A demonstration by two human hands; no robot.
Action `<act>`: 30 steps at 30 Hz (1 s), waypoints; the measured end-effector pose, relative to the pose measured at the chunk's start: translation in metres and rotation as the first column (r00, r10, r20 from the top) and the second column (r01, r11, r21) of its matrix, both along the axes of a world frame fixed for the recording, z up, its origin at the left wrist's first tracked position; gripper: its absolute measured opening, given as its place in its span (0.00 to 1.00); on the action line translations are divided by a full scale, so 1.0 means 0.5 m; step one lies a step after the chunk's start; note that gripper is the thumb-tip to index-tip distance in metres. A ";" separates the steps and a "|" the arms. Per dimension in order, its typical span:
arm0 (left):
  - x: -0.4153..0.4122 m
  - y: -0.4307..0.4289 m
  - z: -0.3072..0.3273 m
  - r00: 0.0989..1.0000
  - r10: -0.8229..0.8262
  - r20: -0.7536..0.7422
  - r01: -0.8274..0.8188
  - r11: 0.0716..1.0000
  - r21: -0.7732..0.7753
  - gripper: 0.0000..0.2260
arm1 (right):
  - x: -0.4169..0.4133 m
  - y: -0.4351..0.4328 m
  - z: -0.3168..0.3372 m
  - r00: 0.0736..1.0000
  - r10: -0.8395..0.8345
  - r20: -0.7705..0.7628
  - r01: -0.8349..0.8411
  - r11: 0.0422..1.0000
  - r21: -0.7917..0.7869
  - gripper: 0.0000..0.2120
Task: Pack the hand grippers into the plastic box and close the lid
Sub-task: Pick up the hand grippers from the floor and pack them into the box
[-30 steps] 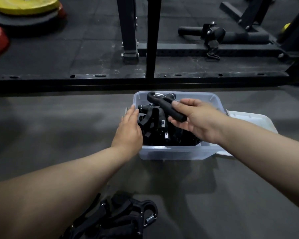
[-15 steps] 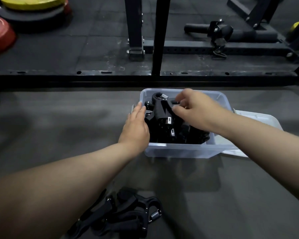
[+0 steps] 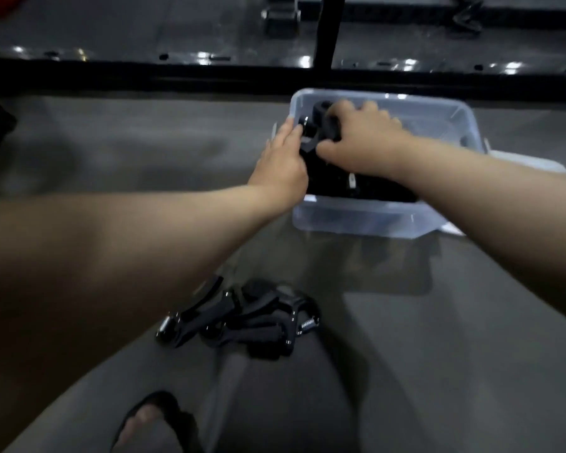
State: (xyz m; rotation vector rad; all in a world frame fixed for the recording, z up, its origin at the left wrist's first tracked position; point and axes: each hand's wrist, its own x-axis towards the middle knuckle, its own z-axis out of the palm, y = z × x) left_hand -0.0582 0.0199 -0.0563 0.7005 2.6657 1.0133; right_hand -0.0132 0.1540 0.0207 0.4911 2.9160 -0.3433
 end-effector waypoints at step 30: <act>0.001 -0.001 0.000 1.000 -0.023 -0.016 0.023 0.999 0.026 0.25 | 0.012 0.127 0.095 0.841 -0.538 0.066 0.155 0.121 -0.980 0.16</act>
